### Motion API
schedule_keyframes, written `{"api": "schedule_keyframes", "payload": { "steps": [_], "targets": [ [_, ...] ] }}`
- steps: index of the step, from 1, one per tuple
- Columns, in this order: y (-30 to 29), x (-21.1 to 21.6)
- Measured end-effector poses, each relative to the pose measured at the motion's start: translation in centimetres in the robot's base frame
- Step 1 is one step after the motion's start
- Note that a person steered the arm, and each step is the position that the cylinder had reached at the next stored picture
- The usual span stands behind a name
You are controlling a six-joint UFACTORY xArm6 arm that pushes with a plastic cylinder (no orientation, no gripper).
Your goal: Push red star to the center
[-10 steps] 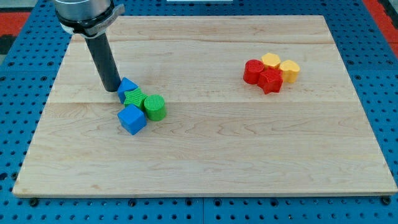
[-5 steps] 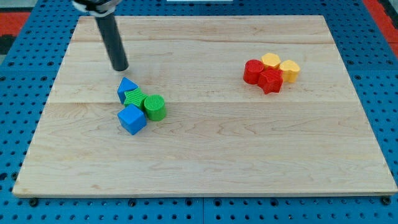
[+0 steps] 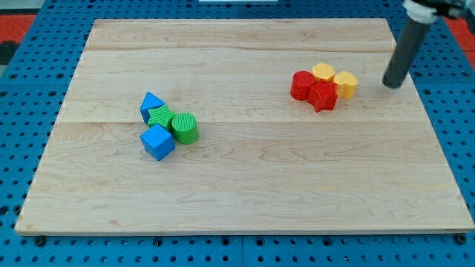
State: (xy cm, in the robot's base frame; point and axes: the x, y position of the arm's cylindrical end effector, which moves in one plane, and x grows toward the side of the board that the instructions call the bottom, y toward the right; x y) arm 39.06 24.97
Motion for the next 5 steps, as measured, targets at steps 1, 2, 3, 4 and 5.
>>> {"api": "schedule_keyframes", "payload": {
  "steps": [1,2,3,4,5],
  "targets": [
    [-6.9,1.3],
    [-11.9,-0.2],
    [-20.5,2.9],
    [-24.5,-1.1],
    [-29.9,-4.6]
  ]
}}
